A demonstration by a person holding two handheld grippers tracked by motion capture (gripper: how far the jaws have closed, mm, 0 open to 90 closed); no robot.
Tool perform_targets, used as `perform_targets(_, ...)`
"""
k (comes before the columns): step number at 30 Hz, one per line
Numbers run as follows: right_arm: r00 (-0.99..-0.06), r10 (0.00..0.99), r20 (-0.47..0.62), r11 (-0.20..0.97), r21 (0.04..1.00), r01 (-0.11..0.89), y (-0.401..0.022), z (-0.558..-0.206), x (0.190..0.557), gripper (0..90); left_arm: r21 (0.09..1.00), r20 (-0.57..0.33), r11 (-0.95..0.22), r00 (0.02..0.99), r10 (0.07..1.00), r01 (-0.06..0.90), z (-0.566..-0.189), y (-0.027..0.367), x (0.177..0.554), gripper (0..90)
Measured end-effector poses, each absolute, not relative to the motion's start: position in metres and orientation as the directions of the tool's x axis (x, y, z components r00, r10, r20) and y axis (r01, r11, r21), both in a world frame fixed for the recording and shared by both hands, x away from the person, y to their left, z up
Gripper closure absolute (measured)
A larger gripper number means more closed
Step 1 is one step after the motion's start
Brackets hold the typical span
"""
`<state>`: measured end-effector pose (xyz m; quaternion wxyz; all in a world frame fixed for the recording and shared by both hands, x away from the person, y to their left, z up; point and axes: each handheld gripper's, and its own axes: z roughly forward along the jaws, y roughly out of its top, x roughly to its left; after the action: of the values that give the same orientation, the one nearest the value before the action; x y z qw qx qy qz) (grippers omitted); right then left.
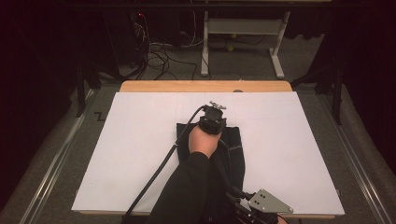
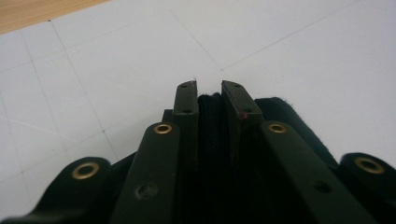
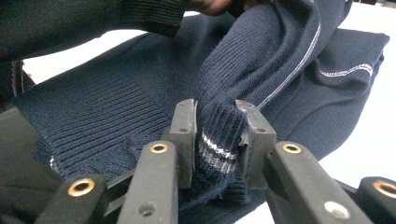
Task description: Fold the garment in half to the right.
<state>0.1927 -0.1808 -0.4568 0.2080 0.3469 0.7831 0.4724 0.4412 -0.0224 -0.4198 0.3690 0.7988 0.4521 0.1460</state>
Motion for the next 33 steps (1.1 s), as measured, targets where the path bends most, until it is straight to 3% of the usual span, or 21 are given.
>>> perform_targets(14, -0.657, 0.754, 0.015, 0.27, 0.905, 0.33, -0.194, -0.446, 0.187, 53.5, 0.795, -0.127, -0.269, 0.582, 0.803, 0.544, -0.396, -0.002, 0.433, 34.0)
perform_targets(33, -0.656, 0.755, 0.0, 0.263, 0.916, 0.302, -0.194, -0.439, 0.189, 52.7, 0.833, -0.146, -0.224, 0.592, 0.792, 0.506, -0.408, 0.097, 0.392, 18.4)
